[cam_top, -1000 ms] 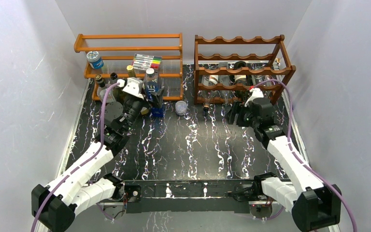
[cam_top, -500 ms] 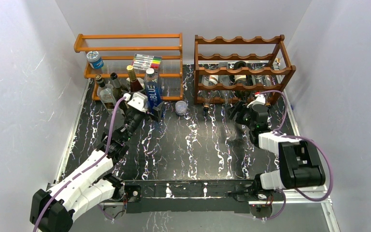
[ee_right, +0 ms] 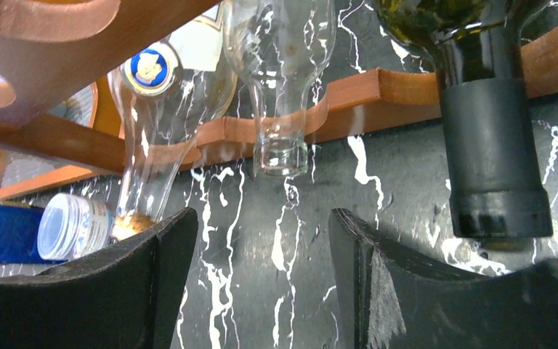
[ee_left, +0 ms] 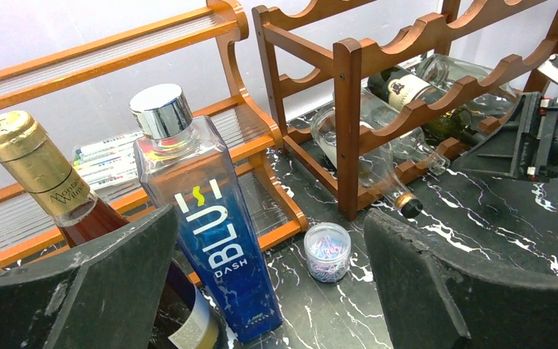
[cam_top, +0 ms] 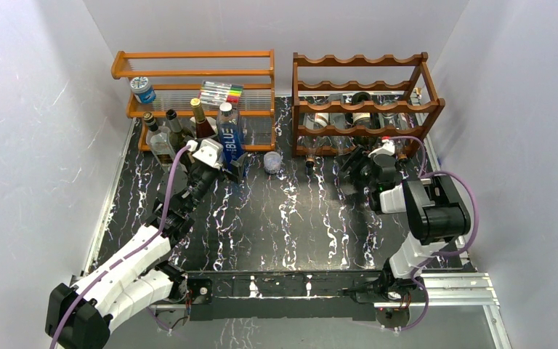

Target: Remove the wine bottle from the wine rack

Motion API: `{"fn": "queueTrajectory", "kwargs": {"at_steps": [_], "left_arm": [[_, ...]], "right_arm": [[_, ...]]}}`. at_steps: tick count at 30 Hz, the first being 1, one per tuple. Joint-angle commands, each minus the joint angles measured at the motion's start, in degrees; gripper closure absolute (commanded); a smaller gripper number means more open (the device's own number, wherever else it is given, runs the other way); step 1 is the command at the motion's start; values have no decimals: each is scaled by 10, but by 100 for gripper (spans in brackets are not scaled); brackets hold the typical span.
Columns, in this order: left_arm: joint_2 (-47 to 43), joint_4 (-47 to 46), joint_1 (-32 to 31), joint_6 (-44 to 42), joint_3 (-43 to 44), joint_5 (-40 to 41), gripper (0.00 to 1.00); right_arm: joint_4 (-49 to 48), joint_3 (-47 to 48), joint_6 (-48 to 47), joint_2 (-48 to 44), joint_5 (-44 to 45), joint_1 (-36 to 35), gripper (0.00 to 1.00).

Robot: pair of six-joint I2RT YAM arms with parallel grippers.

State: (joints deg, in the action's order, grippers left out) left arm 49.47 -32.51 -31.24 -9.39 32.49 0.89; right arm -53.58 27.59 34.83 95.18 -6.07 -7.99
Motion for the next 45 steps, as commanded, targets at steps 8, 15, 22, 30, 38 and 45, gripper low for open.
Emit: {"fn": "queueTrajectory", "kwargs": {"at_steps": [8, 15, 22, 30, 38, 45], "left_arm": [[-4, -20, -1, -7, 8, -14, 2], [1, -20, -2, -9, 6, -13, 2], [6, -19, -2, -13, 7, -14, 2], [8, -18, -2, -14, 7, -18, 2], [9, -16, -2, -11, 8, -27, 2], [9, -16, -2, -14, 7, -23, 2]], "right_arm": [[-104, 70, 38, 94, 38, 2, 25], [-124, 86, 65, 135, 37, 2, 33], [-138, 106, 75, 157, 25, 1, 38], [-131, 128, 76, 162, 4, 1, 48], [-128, 141, 82, 184, -1, 1, 47], [-127, 131, 84, 163, 0, 2, 61]]}}
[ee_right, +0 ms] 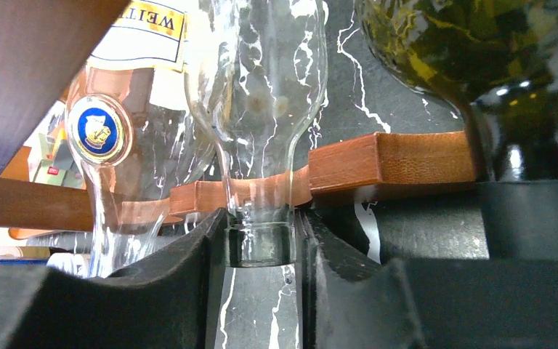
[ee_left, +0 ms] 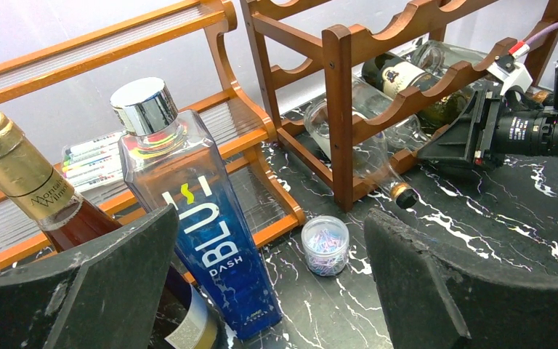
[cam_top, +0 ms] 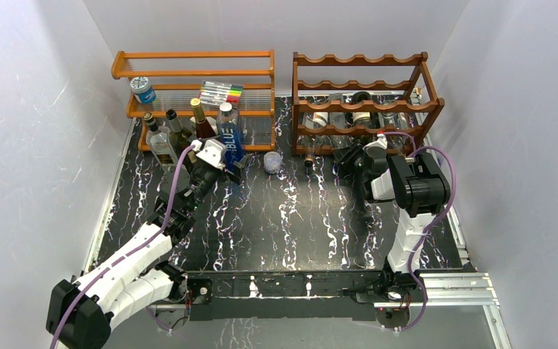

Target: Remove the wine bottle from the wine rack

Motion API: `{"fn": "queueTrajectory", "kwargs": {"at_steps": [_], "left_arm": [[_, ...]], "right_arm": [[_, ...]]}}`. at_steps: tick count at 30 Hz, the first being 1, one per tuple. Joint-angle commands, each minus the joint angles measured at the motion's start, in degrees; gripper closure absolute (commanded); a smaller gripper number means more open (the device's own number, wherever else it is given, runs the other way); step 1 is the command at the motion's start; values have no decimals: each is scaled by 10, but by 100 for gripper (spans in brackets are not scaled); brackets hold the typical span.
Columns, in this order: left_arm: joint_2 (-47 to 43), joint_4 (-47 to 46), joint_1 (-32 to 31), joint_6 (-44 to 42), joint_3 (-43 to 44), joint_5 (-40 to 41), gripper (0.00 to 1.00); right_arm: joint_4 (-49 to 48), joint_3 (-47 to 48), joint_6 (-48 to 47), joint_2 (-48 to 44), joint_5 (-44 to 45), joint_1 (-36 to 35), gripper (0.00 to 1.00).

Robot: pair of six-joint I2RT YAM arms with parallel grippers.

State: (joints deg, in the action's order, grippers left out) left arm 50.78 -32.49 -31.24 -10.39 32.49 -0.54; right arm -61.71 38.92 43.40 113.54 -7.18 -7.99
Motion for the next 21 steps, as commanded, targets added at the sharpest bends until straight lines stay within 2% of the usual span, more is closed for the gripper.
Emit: {"fn": "queueTrajectory", "kwargs": {"at_steps": [1, 5, 9, 13, 17, 21], "left_arm": [[-4, -16, -2, -3, 7, -11, 2], [-4, -18, -2, -1, 7, -15, 2], [-3, -17, -2, -1, 7, -15, 2], [-2, -17, -2, -1, 8, -16, 2], [-2, -16, -2, 1, 8, -19, 2], [1, -16, -2, 2, 8, -21, 2]], "right_arm": [[-41, 13, -3, -30, 12, 2, 63], [-12, 3, -16, -72, 14, 2, 73], [24, -6, -31, -112, 6, 2, 76], [54, -24, -29, -133, 4, 2, 84], [62, -52, -28, -160, -20, 2, 87], [88, -85, -43, -195, -27, 3, 95]]}}
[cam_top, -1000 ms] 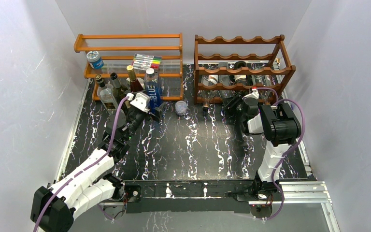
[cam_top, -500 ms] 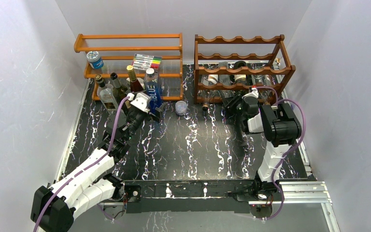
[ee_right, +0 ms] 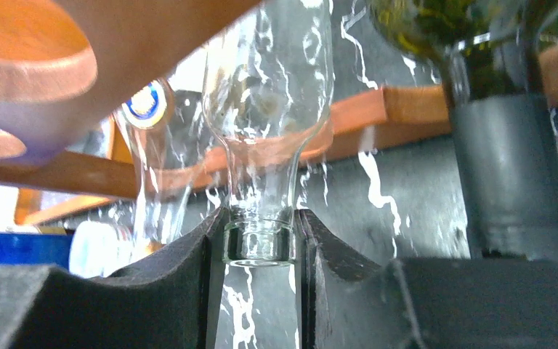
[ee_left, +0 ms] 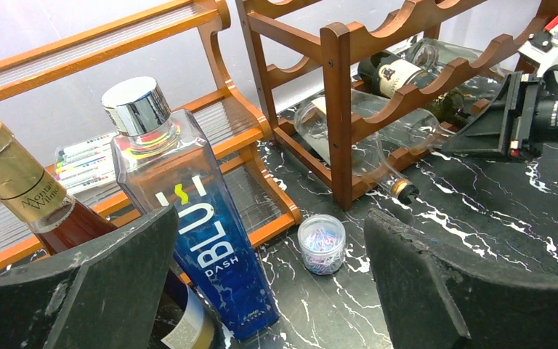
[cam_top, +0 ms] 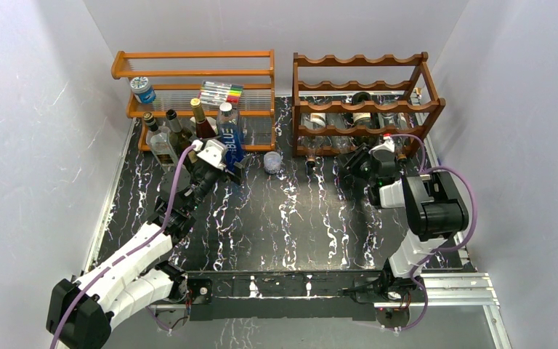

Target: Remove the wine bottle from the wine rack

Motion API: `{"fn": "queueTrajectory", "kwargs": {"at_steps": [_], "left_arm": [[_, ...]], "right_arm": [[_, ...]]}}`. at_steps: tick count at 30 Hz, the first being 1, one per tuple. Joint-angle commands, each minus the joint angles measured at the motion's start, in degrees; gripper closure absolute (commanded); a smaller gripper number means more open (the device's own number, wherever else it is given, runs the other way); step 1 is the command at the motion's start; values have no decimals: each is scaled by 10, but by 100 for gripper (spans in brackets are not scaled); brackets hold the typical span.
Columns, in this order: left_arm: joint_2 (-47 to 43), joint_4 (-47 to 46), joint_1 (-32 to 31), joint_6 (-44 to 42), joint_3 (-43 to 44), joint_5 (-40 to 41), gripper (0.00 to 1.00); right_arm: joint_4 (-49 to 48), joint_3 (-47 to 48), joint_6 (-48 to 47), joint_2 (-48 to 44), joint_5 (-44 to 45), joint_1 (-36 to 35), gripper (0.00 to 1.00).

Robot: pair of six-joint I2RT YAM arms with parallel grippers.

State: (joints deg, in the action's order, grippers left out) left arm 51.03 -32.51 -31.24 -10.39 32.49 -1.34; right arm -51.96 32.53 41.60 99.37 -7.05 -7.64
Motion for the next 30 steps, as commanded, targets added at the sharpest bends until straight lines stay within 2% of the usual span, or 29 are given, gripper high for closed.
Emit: {"fn": "queueTrajectory", "kwargs": {"at_steps": [1, 3, 7, 19, 30], "left_arm": [[-2, -16, -2, 3, 8, -14, 2], [-1, -15, -2, 5, 9, -16, 2], [3, -15, -4, 7, 10, -21, 2], [6, -10, -8, 8, 13, -21, 2], [15, -5, -19, 11, 16, -18, 2]], "right_arm": [[2, -26, -32, -63, -32, -1, 96], [28, -34, -41, -87, -38, 0, 100], [93, -50, -50, -149, -32, -1, 100], [418, -35, -81, -360, 17, 0, 100], [607, -5, -104, -527, 46, 0, 100]]}}
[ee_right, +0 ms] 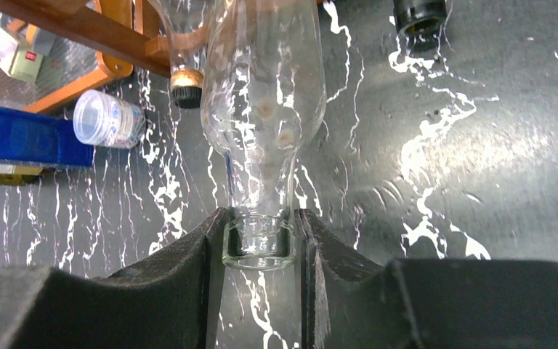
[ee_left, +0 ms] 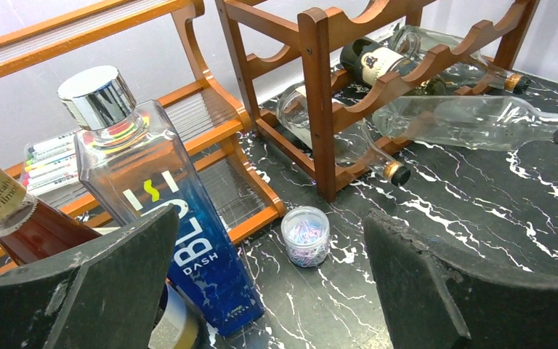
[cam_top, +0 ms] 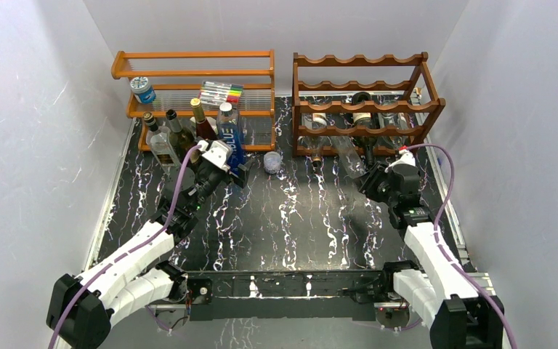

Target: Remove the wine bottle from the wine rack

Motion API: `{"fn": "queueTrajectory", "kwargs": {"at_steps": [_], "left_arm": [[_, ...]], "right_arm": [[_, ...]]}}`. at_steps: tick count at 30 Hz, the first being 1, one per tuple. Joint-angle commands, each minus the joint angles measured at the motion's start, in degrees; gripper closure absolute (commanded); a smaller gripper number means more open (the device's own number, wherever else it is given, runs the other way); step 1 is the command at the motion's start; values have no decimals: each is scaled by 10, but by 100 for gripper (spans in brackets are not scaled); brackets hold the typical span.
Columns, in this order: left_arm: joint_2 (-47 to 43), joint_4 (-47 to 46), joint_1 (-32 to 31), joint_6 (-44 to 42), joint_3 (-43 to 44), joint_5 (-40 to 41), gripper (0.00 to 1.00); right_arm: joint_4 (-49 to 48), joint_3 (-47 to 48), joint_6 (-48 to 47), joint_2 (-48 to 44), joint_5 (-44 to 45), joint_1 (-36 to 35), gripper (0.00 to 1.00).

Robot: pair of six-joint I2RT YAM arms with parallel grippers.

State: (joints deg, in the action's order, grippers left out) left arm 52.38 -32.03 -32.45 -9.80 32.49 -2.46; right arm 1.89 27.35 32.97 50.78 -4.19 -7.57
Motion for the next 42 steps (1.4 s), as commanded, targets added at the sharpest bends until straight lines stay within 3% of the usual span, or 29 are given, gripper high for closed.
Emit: {"fn": "queueTrajectory", "kwargs": {"at_steps": [1, 12, 21, 24, 29, 37, 42], "left_arm": [[2, -9, -8, 7, 17, -5, 2], [11, -14, -30, 25, 15, -8, 2], [83, 20, -75, 44, 61, -133, 2], [122, 41, -117, 22, 93, -201, 2], [176, 137, -174, -49, 172, -236, 2], [276, 235, -195, -112, 286, -304, 2], [336, 247, -200, -127, 334, -351, 2]], "right_arm": [[89, 51, -22, -51, 16, 0, 100], [195, 88, -57, -131, 4, -1, 100], [287, 167, -73, -74, -53, 0, 100], [336, 205, -85, -49, -82, -1, 100], [401, 254, -105, -37, -141, -2, 100], [461, 291, -205, -14, -225, -1, 100], [456, 297, -225, -6, -285, -14, 100]]}}
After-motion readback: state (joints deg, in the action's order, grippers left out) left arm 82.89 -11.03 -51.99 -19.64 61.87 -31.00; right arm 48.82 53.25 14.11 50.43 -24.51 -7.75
